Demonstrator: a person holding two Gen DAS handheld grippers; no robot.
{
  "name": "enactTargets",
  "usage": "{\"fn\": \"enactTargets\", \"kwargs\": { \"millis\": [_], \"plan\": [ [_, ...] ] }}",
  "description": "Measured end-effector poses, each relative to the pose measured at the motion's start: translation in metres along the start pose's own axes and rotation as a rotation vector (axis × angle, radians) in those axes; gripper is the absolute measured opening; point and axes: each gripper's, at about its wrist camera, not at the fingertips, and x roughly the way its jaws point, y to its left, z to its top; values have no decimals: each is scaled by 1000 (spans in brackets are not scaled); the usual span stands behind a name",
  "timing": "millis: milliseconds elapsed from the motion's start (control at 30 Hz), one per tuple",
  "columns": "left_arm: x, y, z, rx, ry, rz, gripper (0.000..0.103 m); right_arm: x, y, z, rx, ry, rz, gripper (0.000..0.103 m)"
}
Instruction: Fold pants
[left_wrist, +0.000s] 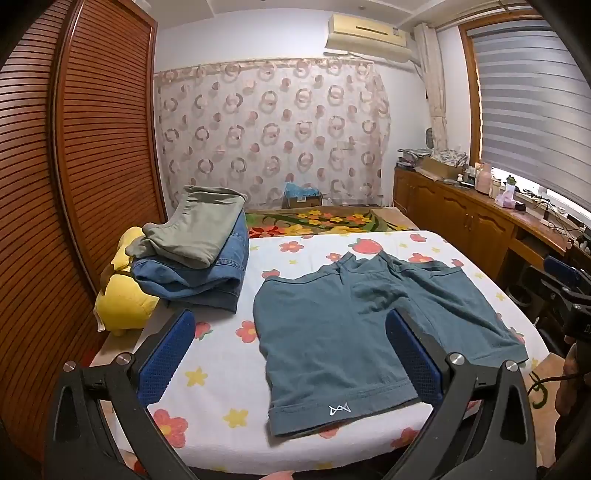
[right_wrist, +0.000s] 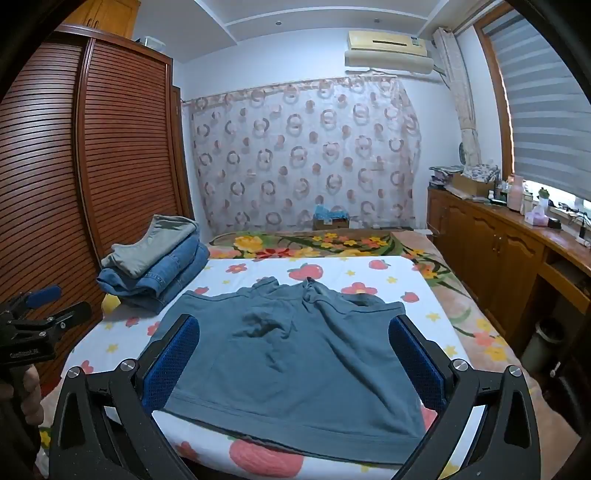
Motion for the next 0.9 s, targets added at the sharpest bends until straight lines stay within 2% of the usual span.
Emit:
{"fn": "enactTargets", "kwargs": {
  "millis": [900],
  "plan": [
    [1, 2, 0, -19, 1, -9, 103, 0, 1, 1, -6, 3, -4, 102]
  ]
}}
